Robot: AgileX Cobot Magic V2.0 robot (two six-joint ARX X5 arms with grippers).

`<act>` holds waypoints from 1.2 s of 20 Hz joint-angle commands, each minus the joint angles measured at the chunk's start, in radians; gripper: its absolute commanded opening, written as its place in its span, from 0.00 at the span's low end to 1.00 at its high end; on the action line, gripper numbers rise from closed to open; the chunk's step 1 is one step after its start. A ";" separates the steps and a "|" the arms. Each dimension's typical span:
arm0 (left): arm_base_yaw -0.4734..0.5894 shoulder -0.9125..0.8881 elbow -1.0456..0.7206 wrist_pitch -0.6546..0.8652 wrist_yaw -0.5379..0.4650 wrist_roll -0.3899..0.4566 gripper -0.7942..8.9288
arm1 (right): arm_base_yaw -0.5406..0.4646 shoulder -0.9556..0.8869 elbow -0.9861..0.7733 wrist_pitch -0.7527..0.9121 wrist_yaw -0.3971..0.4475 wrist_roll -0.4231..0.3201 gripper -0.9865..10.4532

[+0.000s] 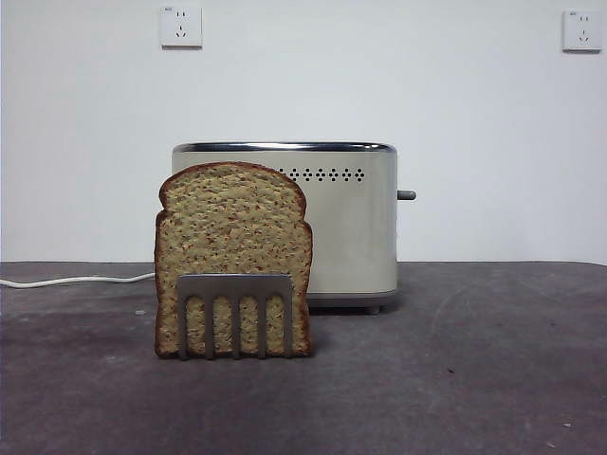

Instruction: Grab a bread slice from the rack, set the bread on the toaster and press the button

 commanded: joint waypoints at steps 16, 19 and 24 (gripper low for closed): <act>-0.321 0.318 0.365 -0.105 -0.240 0.200 0.78 | 0.003 0.000 0.003 -0.002 -0.001 -0.009 0.08; -0.452 0.431 0.423 -0.151 -0.391 0.277 0.78 | 0.003 0.000 0.003 -0.002 -0.002 -0.009 0.08; -0.613 0.606 0.431 -0.156 -0.601 0.391 0.78 | 0.003 0.000 0.003 -0.002 -0.002 -0.009 0.08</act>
